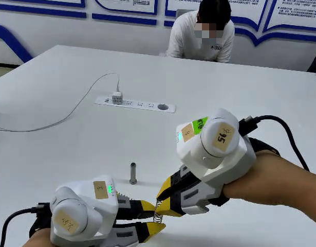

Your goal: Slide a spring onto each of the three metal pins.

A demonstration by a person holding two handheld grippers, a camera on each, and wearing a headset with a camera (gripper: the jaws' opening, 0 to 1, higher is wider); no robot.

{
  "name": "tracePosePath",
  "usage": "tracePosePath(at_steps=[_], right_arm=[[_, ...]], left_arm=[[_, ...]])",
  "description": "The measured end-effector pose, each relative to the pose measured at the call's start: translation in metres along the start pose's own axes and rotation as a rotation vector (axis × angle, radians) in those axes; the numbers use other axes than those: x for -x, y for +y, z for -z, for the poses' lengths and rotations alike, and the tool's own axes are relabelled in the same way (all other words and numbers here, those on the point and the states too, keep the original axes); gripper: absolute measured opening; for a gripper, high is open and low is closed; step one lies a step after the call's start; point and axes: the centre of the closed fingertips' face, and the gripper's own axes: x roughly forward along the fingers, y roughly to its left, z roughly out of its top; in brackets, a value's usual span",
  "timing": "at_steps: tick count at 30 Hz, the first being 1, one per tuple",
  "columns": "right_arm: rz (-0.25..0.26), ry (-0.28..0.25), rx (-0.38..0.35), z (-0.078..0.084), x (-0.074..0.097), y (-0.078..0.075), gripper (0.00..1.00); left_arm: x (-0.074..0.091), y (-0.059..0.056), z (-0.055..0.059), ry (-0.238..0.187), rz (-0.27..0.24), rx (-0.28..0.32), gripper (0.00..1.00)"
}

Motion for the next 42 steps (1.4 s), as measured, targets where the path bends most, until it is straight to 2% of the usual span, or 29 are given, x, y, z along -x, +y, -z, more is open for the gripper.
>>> tracePosePath(at_steps=[6, 12, 27, 42], right_arm=[[0.008, 0.005, -0.002, 0.002, 0.002, -0.003, 0.12], [0.024, 0.010, -0.011, 0.006, 0.007, -0.010, 0.12], [0.112, 0.009, -0.059, 0.017, 0.034, -0.042, 0.12], [0.180, 0.009, -0.092, 0.022, 0.047, -0.072, 0.12]], left_arm=[[0.001, 0.001, 0.001, 0.004, -0.006, 0.013, 0.18], [0.006, 0.007, 0.005, 0.007, -0.025, 0.026, 0.22], [0.018, 0.026, 0.011, 0.010, -0.100, 0.087, 0.35], [0.029, 0.040, 0.018, 0.006, -0.159, 0.131, 0.47]])
